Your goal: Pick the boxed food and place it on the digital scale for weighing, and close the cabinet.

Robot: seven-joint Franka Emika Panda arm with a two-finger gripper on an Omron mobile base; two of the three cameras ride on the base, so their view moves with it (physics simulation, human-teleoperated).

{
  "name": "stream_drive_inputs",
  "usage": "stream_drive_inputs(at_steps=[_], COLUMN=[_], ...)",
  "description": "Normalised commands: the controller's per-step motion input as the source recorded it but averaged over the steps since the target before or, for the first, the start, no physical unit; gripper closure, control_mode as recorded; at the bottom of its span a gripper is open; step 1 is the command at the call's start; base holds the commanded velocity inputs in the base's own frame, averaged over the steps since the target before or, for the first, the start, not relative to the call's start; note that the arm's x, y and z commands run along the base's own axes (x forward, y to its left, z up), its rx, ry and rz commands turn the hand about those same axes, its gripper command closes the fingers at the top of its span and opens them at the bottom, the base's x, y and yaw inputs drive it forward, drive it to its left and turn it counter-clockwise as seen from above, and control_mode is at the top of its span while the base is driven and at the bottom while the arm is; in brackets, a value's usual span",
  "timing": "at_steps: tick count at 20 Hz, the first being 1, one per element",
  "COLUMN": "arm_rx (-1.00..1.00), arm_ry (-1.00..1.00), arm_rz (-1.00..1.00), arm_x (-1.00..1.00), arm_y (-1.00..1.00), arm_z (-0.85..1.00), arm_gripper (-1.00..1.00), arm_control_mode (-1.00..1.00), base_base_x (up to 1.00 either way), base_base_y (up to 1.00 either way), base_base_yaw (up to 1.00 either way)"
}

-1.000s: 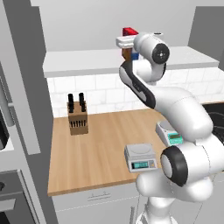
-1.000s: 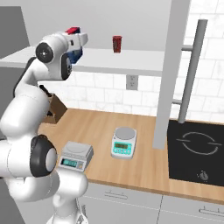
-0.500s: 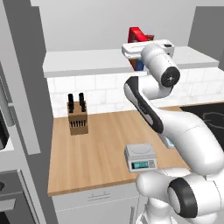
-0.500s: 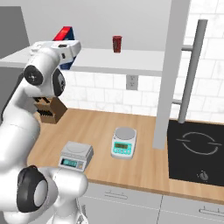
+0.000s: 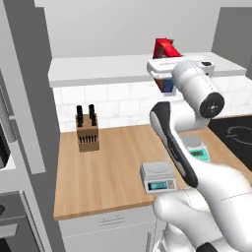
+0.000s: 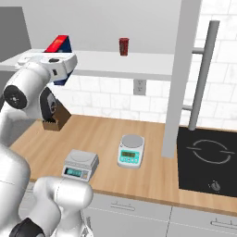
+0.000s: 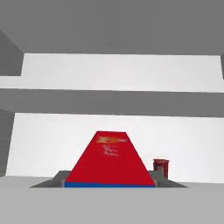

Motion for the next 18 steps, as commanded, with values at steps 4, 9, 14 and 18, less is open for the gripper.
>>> stream_drive_inputs(at_steps=[4,9,14,18], arm_rx=[0.0,0.0,-0.01,0.0], arm_ry=[0.02,0.04,0.31,0.25], arm_rz=[0.0,0.0,0.39,0.78], arm_x=[-1.0,-0.94,-0.14,0.0], arm_y=[-0.35,-0.38,-0.28,-0.11], arm_z=[-0.07,-0.17,-0.39,-0.48], arm_gripper=[1.0,1.0,1.0,1.0], arm_control_mode=[-1.0,-1.0,-1.0,-1.0], base_base_x=[0.0,0.0,0.0,0.0], base_base_y=[0.0,0.0,0.0,0.0], base_base_yaw=[0.0,0.0,0.0,0.0])
